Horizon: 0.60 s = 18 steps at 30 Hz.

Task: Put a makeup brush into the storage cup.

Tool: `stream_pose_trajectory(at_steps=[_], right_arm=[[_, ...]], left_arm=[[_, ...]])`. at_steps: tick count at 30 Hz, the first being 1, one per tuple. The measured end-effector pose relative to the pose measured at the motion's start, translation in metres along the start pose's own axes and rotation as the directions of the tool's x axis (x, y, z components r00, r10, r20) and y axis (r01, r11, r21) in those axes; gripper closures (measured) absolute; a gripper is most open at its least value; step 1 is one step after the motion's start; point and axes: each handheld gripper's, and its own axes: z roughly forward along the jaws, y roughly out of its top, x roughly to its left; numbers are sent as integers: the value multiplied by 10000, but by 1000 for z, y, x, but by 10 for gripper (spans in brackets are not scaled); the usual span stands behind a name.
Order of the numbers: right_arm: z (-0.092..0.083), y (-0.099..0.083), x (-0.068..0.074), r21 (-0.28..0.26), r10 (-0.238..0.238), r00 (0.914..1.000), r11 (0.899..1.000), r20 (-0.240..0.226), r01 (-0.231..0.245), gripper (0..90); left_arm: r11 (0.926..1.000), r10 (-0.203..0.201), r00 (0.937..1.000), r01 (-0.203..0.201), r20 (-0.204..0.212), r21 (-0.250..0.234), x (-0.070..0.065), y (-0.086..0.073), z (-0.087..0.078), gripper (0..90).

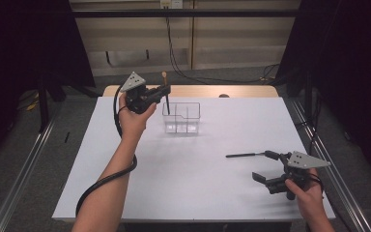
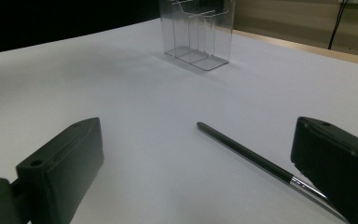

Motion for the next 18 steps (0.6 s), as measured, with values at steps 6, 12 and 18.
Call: stream_pose_trajectory(at_steps=[6, 12, 18], right_arm=[[0, 0, 0, -17, -15, 10000, 10000, 2, 15, 19], [0, 0, 0, -22, 4, 10000, 10000, 1, -4, 19], [0, 0, 0, -70, 16, 10000, 10000, -24, -16, 19]], left_arm=[[10000, 23, 9999, -23, -110, -13, 3, 2, 2, 836], [10000, 50, 9998, -51, -192, -19, 7, 6, 4, 836], [10000, 68, 9996, -69, -289, -38, 8, 10, 7, 836]])
